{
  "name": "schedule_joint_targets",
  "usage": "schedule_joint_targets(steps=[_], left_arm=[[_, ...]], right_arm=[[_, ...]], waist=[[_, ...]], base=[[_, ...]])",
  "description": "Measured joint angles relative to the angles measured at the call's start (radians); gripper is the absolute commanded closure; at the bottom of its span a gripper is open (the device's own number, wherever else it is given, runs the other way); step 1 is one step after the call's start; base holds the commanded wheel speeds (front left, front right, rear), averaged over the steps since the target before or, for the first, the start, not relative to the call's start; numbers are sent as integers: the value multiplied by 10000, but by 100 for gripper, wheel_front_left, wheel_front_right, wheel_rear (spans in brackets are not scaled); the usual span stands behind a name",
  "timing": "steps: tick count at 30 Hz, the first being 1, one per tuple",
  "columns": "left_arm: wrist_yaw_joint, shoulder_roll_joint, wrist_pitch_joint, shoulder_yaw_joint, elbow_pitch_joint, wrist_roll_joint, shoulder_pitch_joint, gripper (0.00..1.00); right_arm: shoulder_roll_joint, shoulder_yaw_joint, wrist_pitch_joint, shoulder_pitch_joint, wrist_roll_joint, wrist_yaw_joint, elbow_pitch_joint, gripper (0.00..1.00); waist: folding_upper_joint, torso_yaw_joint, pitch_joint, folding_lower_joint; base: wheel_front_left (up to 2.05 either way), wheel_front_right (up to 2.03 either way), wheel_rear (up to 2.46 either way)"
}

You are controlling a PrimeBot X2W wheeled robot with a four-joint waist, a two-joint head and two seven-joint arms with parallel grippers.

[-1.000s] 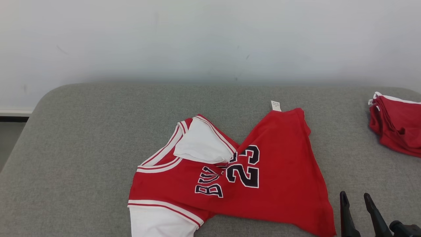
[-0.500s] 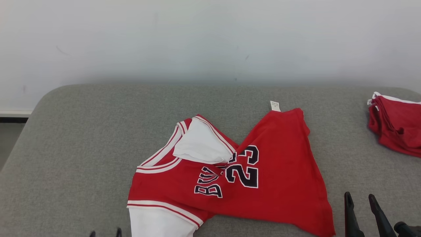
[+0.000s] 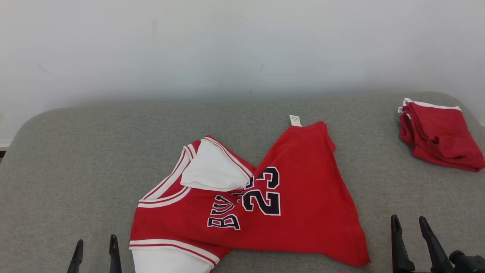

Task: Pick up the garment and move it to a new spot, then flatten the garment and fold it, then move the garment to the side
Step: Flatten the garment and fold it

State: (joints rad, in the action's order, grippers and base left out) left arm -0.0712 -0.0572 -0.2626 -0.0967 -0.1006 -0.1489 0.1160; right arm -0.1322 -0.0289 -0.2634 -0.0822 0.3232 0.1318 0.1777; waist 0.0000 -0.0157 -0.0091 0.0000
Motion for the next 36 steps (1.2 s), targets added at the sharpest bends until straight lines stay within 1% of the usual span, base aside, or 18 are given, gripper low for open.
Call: schedule_joint_targets(steps=[3, 5, 11, 22, 28, 36], left_arm=[[19, 13, 0, -115, -12, 111, -7, 0], [109, 19, 0, -165, -54, 280, -26, 0], [272, 23, 0, -180, -186, 546, -42, 0], [104, 23, 0, -157, -418, 721, -231, 0], [96, 23, 0, -151, -529, 834, -260, 0], [90, 23, 0, -148, -533, 840, -303, 0]], right_arm=[[35, 38, 0, -2, -35, 0, -86, 0], [52, 71, 0, -8, -153, 0, -134, 0], [136, 105, 0, -10, -297, 0, -167, 0], [197, 219, 0, 25, -466, 0, -75, 0], [59, 395, 0, 61, -616, 0, 59, 0], [61, 575, 0, 112, -548, 0, -42, 0]], waist=[[0, -142, 14, 0], [0, -205, 34, 0], [0, -248, 75, 0], [0, -157, 30, 0], [0, -157, -6, 0], [0, -113, -54, 0]], base=[[0, 0, 0], [0, 0, 0], [0, 0, 0], [0, 0, 0], [0, 0, 0], [0, 0, 0]])
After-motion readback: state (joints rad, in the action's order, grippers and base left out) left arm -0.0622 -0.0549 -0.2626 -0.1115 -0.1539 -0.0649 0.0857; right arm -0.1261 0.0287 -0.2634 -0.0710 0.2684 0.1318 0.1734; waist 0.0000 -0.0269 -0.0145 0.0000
